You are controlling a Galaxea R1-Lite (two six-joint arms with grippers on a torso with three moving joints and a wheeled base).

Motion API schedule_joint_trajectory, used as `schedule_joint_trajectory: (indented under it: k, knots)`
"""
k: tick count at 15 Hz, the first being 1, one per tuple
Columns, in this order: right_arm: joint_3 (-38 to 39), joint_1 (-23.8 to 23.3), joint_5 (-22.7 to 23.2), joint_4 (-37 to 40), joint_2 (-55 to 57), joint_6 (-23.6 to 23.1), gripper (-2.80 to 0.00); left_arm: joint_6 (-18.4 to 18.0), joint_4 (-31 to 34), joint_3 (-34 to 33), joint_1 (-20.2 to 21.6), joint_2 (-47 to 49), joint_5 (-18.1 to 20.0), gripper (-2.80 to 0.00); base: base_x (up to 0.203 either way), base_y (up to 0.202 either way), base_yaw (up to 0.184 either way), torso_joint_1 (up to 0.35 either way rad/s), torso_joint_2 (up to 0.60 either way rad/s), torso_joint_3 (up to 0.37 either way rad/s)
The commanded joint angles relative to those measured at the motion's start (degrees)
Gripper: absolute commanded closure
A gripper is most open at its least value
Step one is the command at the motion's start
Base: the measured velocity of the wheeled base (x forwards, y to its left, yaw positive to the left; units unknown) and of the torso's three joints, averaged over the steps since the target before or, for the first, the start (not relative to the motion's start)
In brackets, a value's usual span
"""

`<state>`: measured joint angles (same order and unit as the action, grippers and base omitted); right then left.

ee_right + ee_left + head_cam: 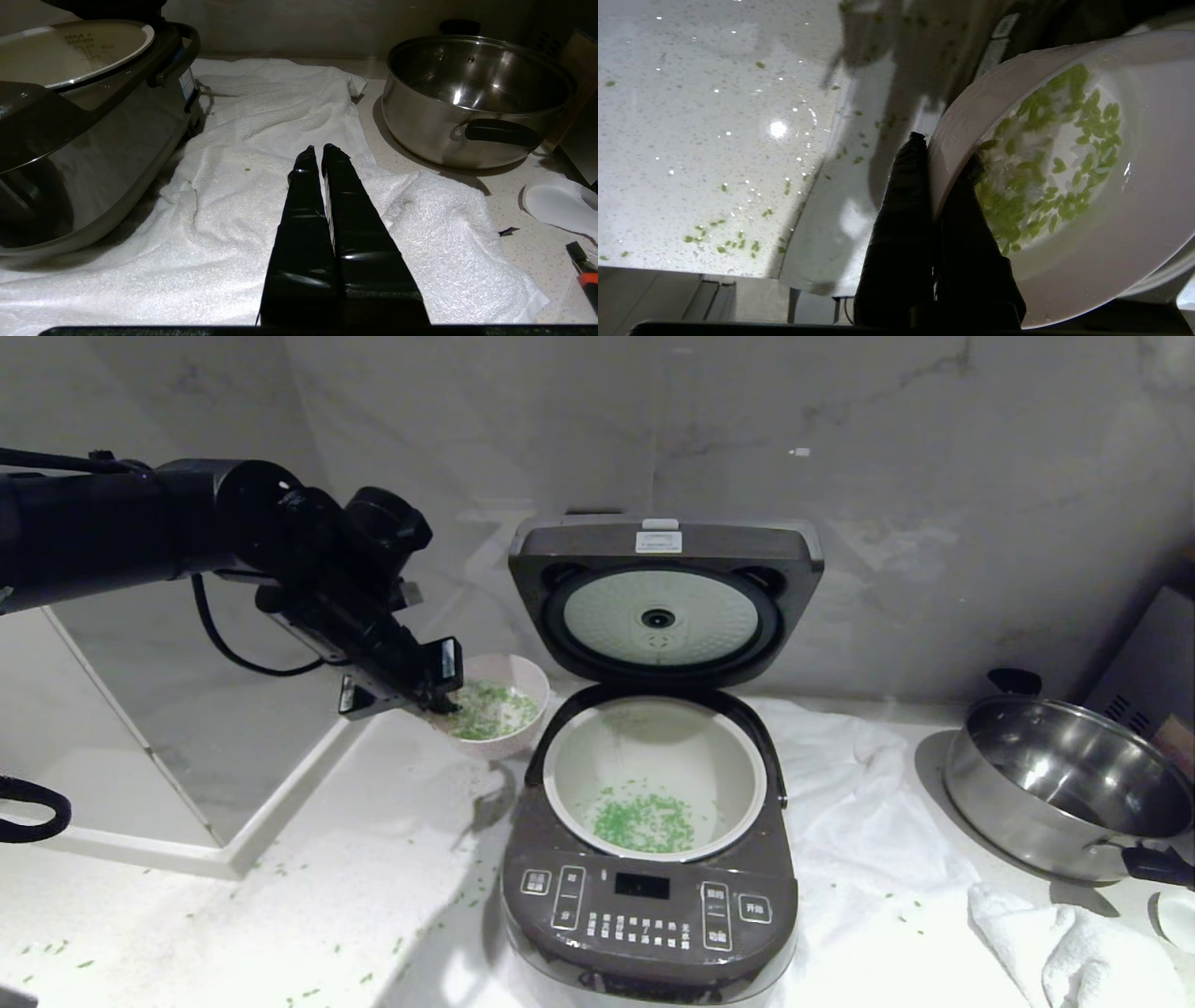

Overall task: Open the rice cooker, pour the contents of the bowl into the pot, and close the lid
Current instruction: Pour the water from the bowl into the rice cooker

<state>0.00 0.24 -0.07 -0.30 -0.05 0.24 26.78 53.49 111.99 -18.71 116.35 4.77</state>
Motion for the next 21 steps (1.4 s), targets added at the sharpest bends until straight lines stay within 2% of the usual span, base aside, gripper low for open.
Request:
schedule_joint_trajectory:
  k: [1,11,13,16,19,21]
  knots:
    - [0.1,0.0,0.0,0.0,0.0,0.0,0.00,1.3,0.2,0.0,-2.4,-0.6,0.0,0.00,0.000,0.000,0.000,0.000,0.00,0.000]
    - [0.1,0.0,0.0,0.0,0.0,0.0,0.00,7.2,-0.2,-0.5,-13.5,5.2,-0.5,0.00,0.000,0.000,0.000,0.000,0.00,0.000]
    - [0.1,0.0,0.0,0.0,0.0,0.0,0.00,10.2,-3.0,-0.5,-15.3,6.5,-0.5,0.00,0.000,0.000,0.000,0.000,0.00,0.000]
    - [0.1,0.0,0.0,0.0,0.0,0.0,0.00,15.9,-10.5,-0.5,-16.9,7.2,-1.4,0.00,0.000,0.000,0.000,0.000,0.00,0.000]
    - [0.1,0.0,0.0,0.0,0.0,0.0,0.00,17.7,-12.4,-0.5,-17.3,7.2,-1.5,0.00,0.000,0.000,0.000,0.000,0.00,0.000]
    - [0.1,0.0,0.0,0.0,0.0,0.0,0.00,19.1,-13.1,-0.5,-17.8,7.6,-3.2,0.00,0.000,0.000,0.000,0.000,0.00,0.000]
